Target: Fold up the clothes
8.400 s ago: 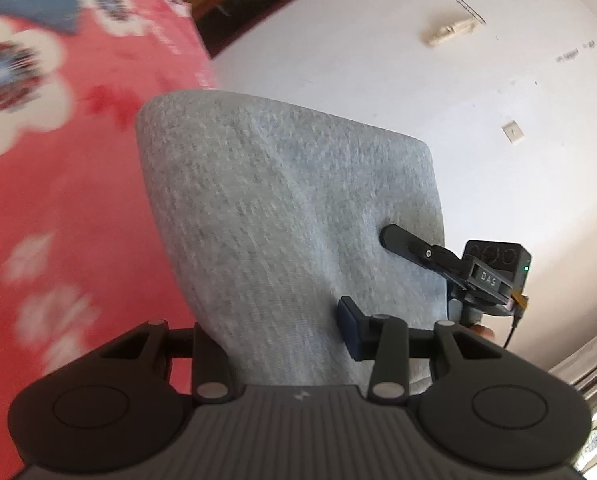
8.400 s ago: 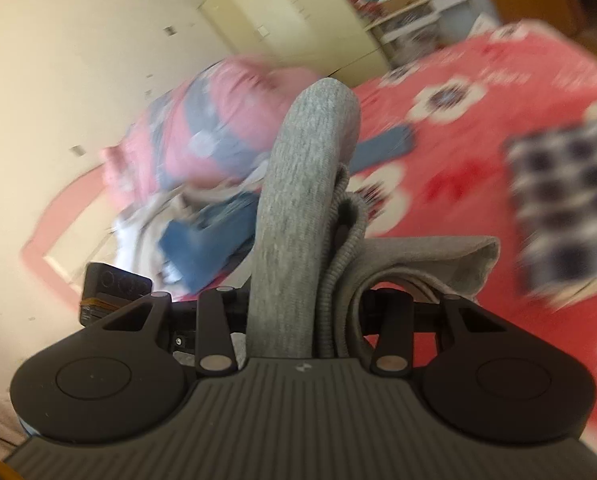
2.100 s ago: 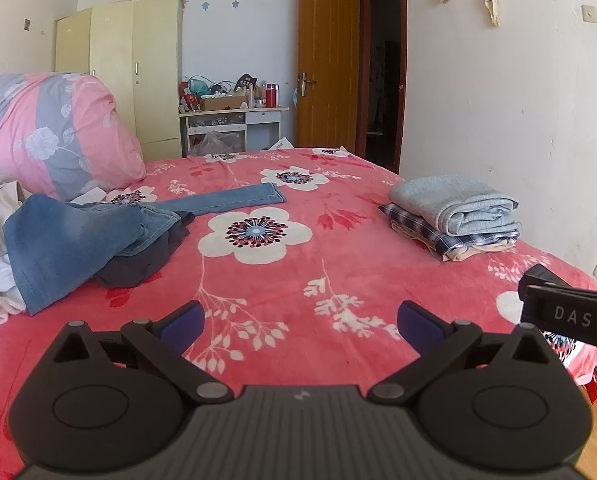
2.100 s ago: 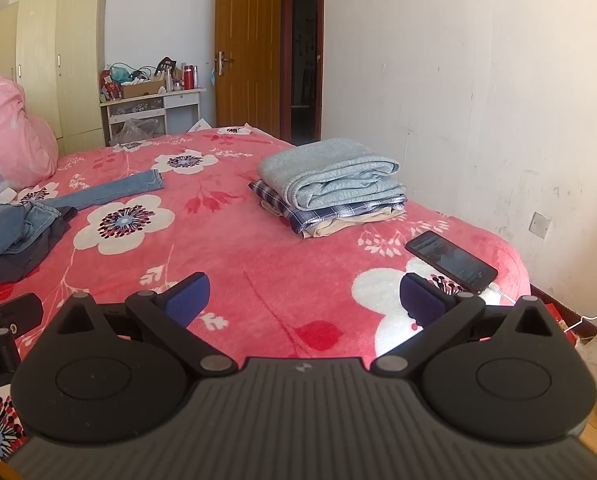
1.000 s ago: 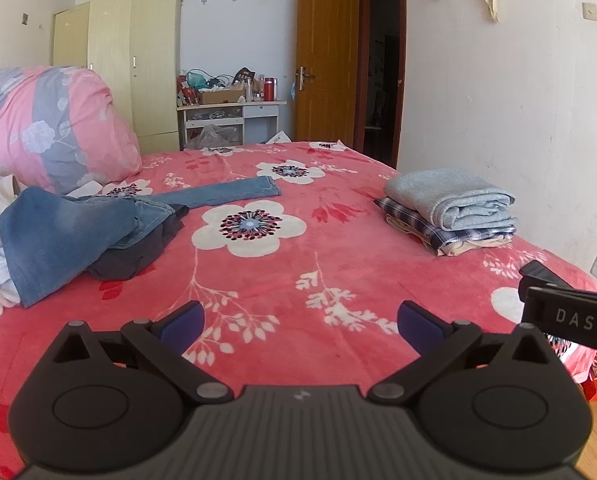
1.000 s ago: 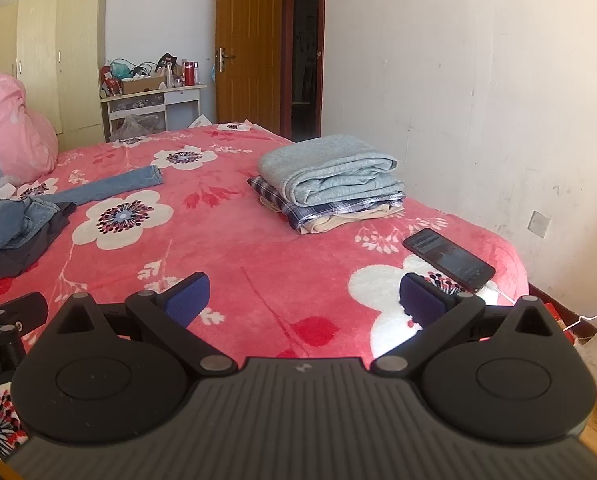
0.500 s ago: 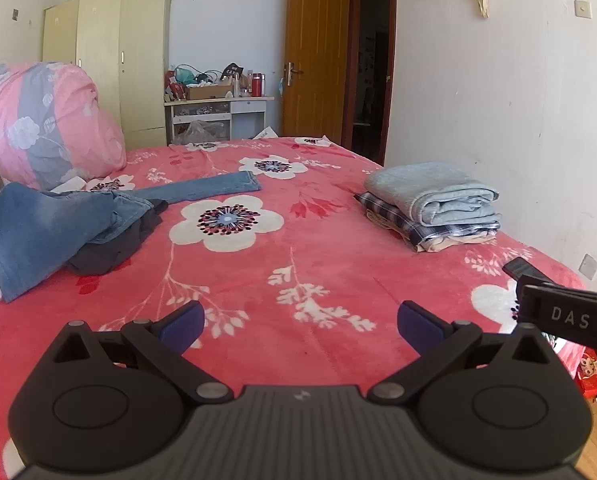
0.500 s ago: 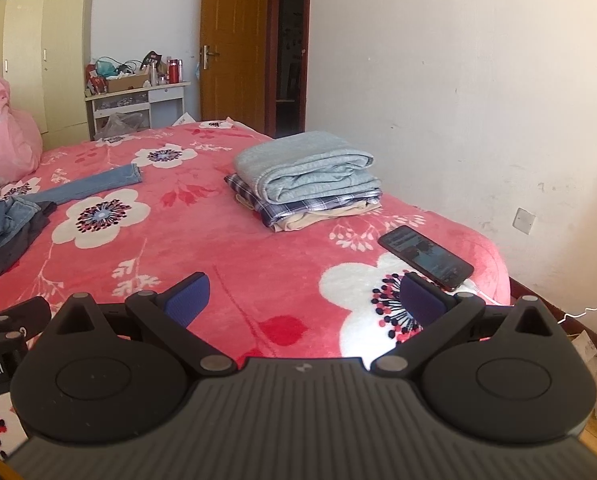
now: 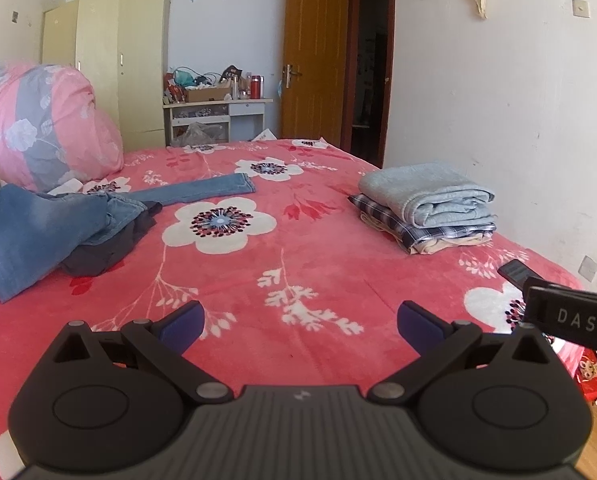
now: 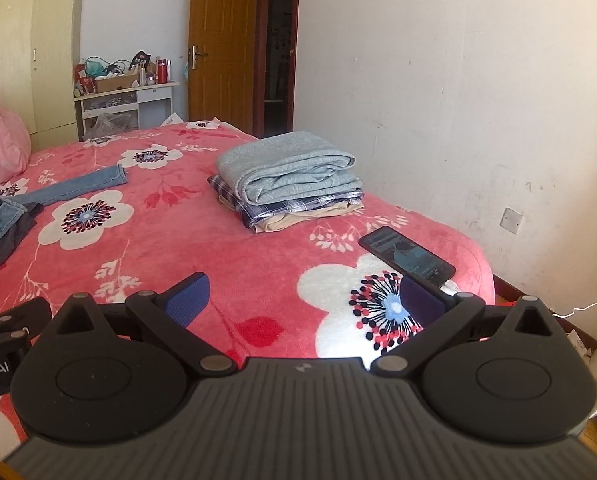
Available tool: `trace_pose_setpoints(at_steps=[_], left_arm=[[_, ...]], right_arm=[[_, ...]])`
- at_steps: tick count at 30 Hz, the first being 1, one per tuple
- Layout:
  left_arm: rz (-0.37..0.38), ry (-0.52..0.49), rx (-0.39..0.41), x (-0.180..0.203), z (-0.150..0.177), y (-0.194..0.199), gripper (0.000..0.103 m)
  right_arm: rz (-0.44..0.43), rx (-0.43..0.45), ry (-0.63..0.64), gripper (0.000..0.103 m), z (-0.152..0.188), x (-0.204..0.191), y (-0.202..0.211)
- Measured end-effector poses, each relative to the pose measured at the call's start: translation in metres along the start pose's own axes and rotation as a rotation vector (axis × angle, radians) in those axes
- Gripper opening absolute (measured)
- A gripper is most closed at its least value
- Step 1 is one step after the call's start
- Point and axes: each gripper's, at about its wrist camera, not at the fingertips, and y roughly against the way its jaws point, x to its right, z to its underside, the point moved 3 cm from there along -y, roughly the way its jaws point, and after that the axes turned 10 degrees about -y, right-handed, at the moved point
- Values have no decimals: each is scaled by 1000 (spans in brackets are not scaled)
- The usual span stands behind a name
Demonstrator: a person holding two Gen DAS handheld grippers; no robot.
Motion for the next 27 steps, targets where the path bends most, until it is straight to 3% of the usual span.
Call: trace_pose_setpoints(at_steps=[27], left_arm=[[-6, 15, -12, -4, 2, 0, 103]], right_arm=[[-3, -10, -1, 102, 2, -2, 0]])
